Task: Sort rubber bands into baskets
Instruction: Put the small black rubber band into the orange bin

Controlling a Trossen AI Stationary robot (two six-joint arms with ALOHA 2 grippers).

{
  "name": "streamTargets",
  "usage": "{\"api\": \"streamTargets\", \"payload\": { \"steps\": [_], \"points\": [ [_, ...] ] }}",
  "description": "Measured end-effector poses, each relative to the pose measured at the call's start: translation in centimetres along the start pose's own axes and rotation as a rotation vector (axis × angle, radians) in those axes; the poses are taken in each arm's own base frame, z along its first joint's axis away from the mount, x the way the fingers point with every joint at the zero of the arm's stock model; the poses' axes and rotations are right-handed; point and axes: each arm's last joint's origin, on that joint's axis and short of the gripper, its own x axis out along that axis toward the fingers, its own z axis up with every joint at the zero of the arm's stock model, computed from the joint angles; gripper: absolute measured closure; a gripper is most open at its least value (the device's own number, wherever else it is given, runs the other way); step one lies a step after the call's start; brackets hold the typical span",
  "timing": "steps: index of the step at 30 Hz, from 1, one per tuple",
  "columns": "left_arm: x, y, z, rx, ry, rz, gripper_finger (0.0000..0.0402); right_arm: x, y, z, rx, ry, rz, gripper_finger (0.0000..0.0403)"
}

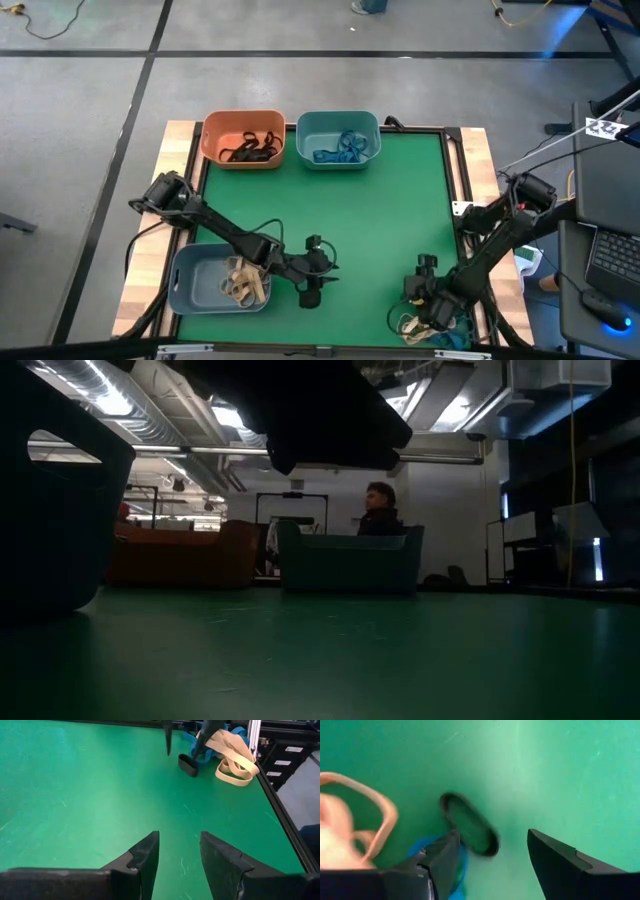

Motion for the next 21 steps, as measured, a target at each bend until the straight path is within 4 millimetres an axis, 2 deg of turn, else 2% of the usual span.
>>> {"api": "streamTargets", "payload": {
  "steps": [3,6,11,15,21],
  "points": [
    [0.0,0.0,0.0,0.015,0.001,0.001,0.0263,0.8,-0.1,0.6,0.014,-0.022,-0.030,0.0181],
    [0.1,0.1,0.0,0.031,0.000,0.003,0.0263,1.7,-0.2,1.0,0.012,0.008,-0.030,0.0216],
    [0.2,0.4,0.1,0.063,0.001,0.011,0.0263,2.6,-0.3,1.7,-0.020,0.043,-0.028,0.0312],
    [0.3,0.9,0.2,0.100,0.002,0.037,0.0263,2.8,-1.4,3.1,-0.043,0.018,-0.049,0.0389],
    [0.7,2.3,0.5,0.156,0.000,0.109,0.0263,1.7,-2.8,6.9,-0.047,-0.150,-0.158,0.0382]
  ]
}}
